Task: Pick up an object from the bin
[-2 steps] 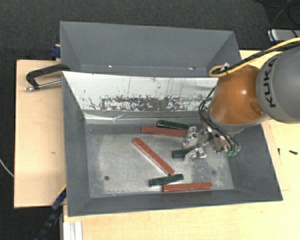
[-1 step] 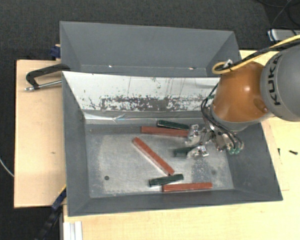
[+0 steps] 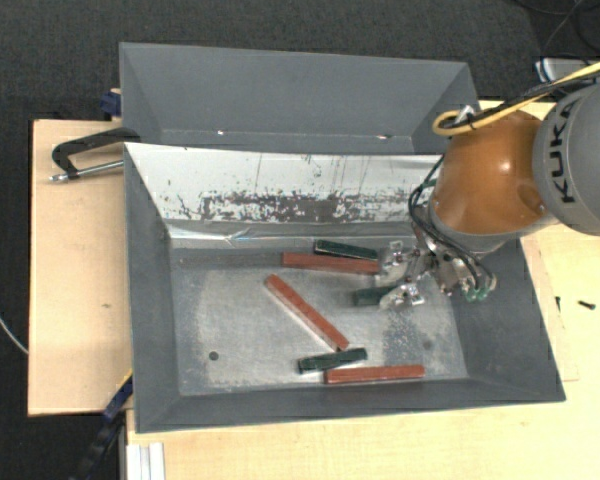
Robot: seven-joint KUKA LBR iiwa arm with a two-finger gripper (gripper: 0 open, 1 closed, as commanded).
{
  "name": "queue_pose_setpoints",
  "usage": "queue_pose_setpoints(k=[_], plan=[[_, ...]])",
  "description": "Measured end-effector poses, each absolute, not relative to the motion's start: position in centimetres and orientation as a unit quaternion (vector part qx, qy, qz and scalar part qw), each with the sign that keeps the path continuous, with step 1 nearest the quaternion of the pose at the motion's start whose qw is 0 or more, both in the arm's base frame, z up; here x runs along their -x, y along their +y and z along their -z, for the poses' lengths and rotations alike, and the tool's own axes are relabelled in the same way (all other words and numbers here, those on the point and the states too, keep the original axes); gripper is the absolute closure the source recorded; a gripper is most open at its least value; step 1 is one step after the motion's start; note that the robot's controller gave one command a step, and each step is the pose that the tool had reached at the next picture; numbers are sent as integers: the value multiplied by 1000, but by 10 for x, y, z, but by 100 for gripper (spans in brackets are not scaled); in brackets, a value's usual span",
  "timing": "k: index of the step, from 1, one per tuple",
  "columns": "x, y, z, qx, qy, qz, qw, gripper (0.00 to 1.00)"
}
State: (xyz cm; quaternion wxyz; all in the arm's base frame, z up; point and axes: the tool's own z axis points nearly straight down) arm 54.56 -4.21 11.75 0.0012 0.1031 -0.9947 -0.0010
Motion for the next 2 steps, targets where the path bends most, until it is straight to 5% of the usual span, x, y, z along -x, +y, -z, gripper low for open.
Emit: queue_pose_setpoints(k=[2], plan=[[-548,-42,-155,-103,-995,0,-5,100]])
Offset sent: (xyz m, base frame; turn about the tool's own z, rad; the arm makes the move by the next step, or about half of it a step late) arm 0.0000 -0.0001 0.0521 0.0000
